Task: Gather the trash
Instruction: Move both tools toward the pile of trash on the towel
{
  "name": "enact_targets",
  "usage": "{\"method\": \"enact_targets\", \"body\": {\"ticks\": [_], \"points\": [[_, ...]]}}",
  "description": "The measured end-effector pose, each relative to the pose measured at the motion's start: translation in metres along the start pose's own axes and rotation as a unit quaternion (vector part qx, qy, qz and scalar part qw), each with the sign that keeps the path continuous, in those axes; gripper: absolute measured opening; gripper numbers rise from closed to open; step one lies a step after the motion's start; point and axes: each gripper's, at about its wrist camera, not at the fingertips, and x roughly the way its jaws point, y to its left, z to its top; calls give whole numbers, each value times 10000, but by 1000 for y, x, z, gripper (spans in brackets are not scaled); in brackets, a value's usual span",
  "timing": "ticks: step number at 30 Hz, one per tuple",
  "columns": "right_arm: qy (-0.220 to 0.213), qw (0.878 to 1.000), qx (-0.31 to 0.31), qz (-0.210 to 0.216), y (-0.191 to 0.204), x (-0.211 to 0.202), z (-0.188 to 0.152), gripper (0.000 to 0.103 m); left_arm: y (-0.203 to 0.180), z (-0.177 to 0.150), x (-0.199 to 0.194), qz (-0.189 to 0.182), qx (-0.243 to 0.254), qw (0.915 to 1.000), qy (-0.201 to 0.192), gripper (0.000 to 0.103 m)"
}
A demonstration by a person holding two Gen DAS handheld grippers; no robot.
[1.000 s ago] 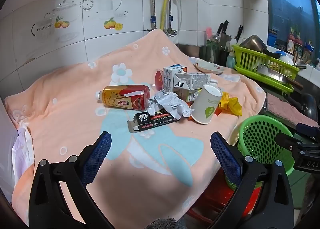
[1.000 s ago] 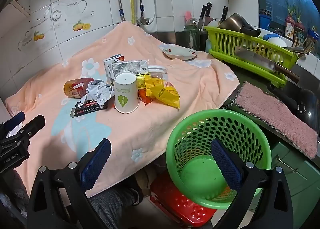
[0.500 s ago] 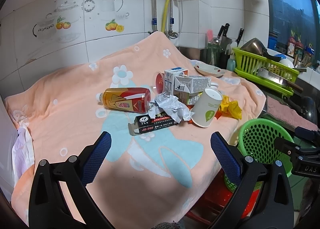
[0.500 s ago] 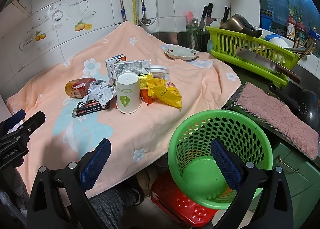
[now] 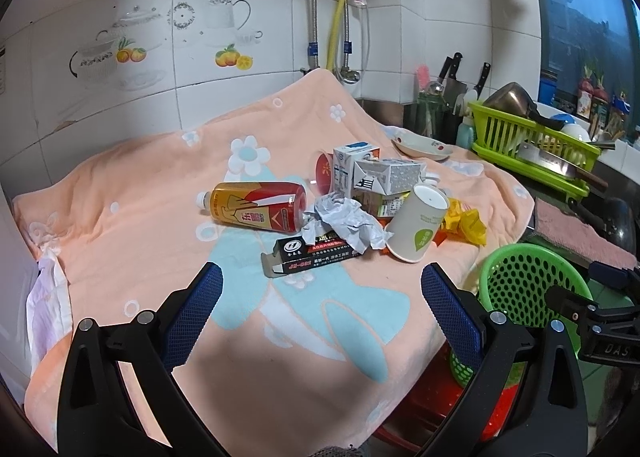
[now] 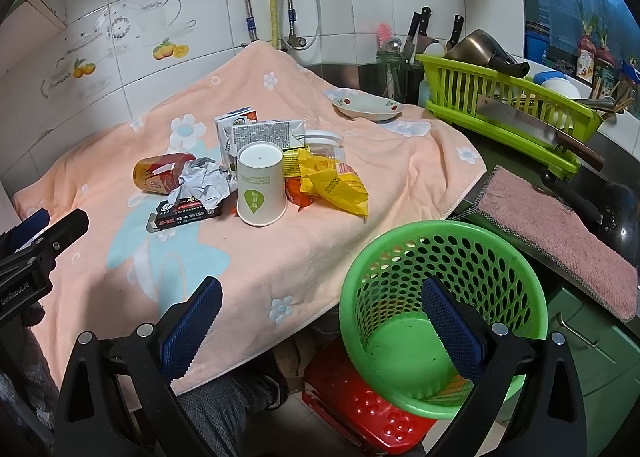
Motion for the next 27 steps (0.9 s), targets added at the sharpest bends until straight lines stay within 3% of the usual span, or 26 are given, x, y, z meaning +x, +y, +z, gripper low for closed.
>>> {"method": "enact_targets", "body": {"ticks": [27], "points": [[87, 9999, -55, 91, -12, 25, 14, 96, 12, 2, 11, 87, -96, 9999, 71, 98]]}}
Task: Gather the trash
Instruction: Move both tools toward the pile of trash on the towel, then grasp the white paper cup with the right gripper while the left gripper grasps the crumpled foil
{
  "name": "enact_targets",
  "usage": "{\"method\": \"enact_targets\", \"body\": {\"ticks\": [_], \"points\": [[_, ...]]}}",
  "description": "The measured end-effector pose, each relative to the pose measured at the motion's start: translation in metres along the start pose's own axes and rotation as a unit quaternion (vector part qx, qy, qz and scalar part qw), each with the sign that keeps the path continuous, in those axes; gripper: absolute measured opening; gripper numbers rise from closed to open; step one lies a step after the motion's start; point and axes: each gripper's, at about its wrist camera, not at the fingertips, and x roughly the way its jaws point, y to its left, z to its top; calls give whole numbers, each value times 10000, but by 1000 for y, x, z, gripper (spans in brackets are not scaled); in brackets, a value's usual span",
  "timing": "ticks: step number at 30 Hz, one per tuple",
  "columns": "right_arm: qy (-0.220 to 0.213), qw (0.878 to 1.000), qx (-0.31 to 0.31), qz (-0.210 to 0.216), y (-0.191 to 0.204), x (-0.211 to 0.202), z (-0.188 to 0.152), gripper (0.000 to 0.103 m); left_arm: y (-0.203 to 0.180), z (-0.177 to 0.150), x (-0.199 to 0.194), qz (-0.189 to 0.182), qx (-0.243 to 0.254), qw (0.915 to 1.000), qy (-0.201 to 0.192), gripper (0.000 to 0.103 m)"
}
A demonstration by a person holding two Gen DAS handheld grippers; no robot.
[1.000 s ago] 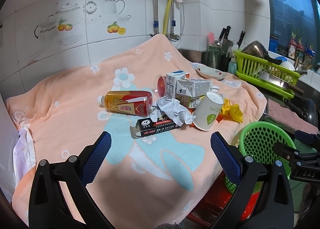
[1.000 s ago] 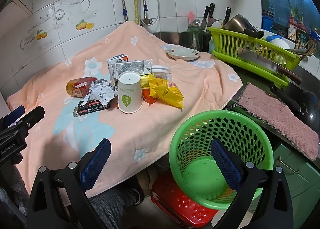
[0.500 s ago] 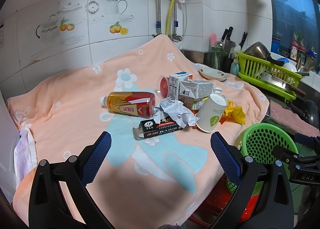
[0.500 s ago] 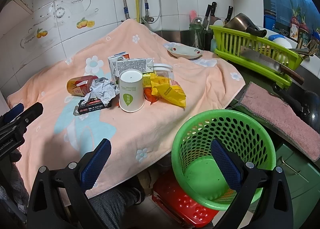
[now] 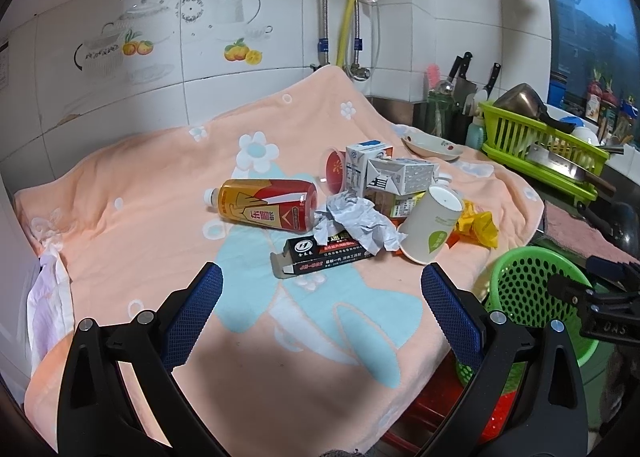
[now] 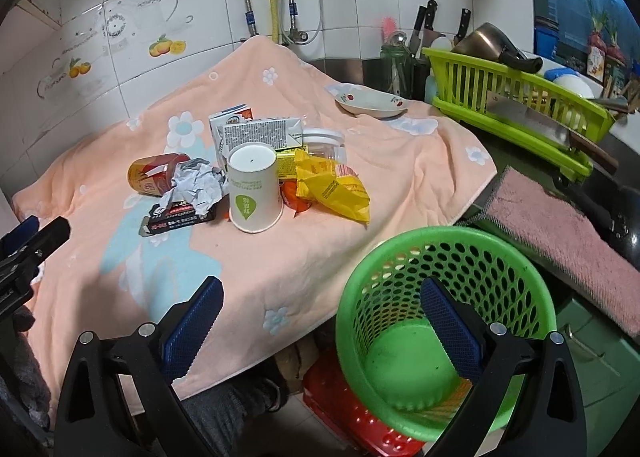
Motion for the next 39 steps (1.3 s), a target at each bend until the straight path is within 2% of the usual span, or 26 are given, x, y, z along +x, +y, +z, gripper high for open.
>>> {"method": "enact_targets", "body": {"ticks": [9, 12, 17, 31, 34, 39], "points": [[74, 9998, -196, 0, -4, 20, 13, 94, 6, -3, 10, 21, -88, 9999, 82, 98], [96, 9996, -264, 40, -2, 24, 15, 88, 8, -3, 12, 38, -119, 9999, 95, 98], [97, 9993, -328, 119, 3, 29, 19, 88, 12, -2, 12, 74, -139, 9998, 87, 98], [28, 9967, -542, 600, 31, 47, 43, 88, 26, -5, 19, 179, -252, 9994, 168, 98], [45, 9958, -579, 712, 39, 57, 52, 80, 31, -5, 23, 202, -312, 9991, 224, 98], [152, 9944, -554, 882, 47, 77, 68, 80, 36, -5, 30, 240, -349, 9987, 287, 98]]}}
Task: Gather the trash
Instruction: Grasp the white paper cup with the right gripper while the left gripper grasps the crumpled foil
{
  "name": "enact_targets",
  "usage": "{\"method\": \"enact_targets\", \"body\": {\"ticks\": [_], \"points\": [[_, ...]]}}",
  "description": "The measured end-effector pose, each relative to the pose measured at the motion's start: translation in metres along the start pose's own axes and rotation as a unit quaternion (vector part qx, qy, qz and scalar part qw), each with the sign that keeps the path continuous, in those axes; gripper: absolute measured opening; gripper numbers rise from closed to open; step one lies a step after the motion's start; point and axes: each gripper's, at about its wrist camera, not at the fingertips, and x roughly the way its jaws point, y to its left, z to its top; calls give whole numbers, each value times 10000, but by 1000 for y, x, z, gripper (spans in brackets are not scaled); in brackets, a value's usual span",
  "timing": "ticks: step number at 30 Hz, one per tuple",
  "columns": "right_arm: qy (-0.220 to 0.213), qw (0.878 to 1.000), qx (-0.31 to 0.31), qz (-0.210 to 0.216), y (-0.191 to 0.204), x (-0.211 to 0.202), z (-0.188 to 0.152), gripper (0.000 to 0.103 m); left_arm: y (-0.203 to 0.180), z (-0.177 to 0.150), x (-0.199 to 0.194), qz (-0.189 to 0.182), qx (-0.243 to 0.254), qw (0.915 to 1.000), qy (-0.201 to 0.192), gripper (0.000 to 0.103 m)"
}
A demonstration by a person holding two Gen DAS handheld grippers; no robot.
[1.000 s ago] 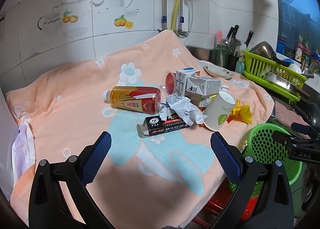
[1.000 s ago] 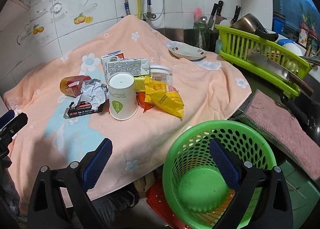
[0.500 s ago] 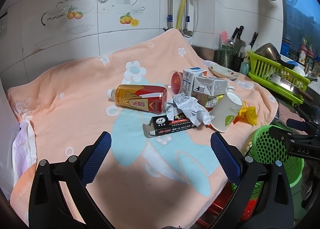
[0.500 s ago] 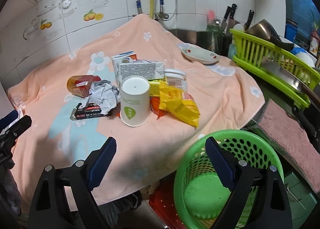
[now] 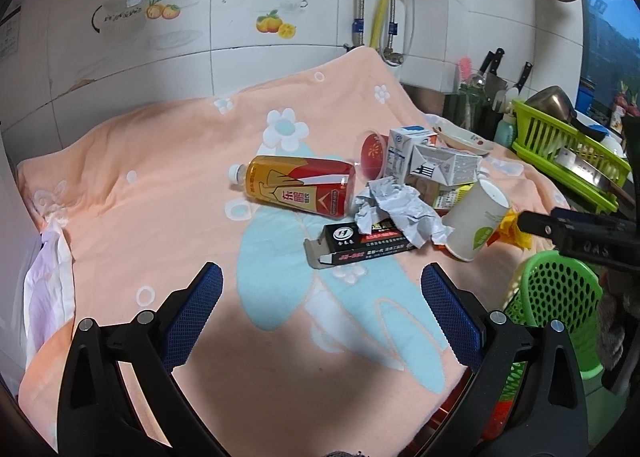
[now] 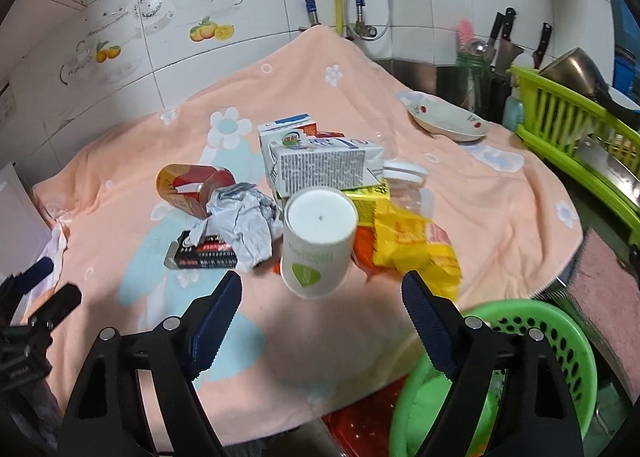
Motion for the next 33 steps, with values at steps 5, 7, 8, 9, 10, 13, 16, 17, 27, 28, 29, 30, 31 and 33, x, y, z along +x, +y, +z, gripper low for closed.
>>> {"method": "enact_targets", "body": {"ticks": [5, 7, 8, 9, 10, 13, 16, 17, 27, 28, 29, 30, 31, 33], "points": [[61, 10000, -32, 66, 1, 19, 12, 77, 4, 2, 10, 39, -21, 10000, 58, 98], [136, 9999, 11, 78, -2, 30, 16, 76, 5, 3, 13, 38, -21, 10000, 73, 98], [171, 9998, 37, 106, -4, 34, 18, 76, 5, 4, 15, 41, -18, 10000, 78, 98], [201, 9997, 63, 133, -5, 38, 18, 75, 5, 5, 16, 41, -14, 10000, 75, 98], [248, 9995, 110, 176, -7, 43, 20, 74, 5, 6, 18, 34, -6, 10000, 79, 98], [350, 9987, 233, 279, -12, 56, 23, 71, 4, 11, 24, -5, 3, 10000, 96, 98], [401, 9983, 285, 310, -14, 65, 25, 70, 1, 17, 29, -57, 32, 9999, 78, 96], [425, 9982, 291, 312, -15, 68, 25, 69, -1, 19, 33, -103, 43, 9999, 84, 95], [503, 9965, 403, 535, -19, 76, 24, 54, -16, 45, 66, -528, 120, 9984, 185, 76], [490, 9965, 405, 536, -19, 75, 24, 54, -20, 48, 71, -590, 177, 9979, 184, 75], [476, 9967, 406, 526, -19, 73, 24, 54, -23, 51, 77, -657, 244, 9974, 185, 74], [459, 9968, 397, 516, -19, 71, 24, 54, -25, 53, 80, -684, 288, 9971, 190, 74], [441, 9969, 391, 523, -19, 69, 24, 54, -29, 56, 86, -761, 385, 9962, 189, 73], [404, 9971, 376, 532, -19, 64, 24, 54, -35, 59, 94, -825, 538, 9950, 182, 71]]}}
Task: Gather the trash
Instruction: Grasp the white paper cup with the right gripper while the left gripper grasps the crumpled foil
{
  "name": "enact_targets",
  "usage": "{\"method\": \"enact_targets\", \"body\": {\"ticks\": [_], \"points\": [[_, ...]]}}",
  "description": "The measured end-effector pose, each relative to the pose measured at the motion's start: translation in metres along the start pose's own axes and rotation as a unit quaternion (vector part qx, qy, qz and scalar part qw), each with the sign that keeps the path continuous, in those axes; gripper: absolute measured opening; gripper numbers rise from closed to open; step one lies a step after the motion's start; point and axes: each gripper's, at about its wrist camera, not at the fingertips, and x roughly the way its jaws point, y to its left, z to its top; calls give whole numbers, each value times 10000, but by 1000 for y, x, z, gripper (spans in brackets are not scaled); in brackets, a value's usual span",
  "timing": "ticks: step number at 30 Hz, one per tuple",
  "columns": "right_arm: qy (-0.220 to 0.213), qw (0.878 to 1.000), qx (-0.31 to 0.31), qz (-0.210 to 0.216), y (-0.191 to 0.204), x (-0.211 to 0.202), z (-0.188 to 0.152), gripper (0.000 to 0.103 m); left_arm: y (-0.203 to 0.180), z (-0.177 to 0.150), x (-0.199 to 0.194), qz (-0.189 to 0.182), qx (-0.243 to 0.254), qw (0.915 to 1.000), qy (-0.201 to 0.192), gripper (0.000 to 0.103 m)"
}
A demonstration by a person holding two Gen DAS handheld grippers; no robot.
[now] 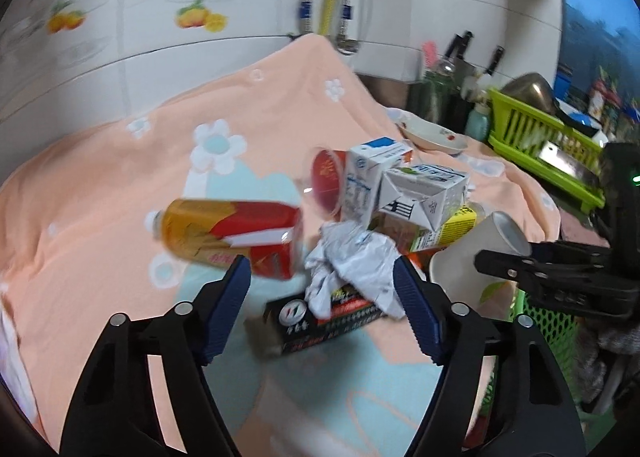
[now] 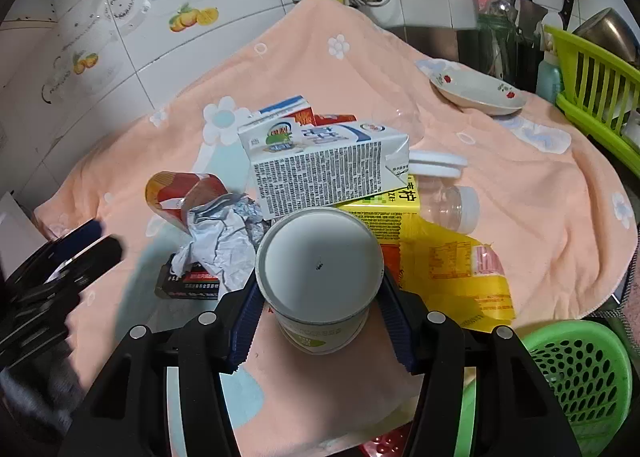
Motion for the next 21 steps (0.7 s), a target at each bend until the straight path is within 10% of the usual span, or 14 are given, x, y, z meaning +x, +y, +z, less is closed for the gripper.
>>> {"method": "enact_targets", "body": {"ticks": [21], "points": [[-327, 9994, -47, -26, -8, -58, -16, 54, 1, 7, 84, -578, 483, 9942, 765, 50]]}}
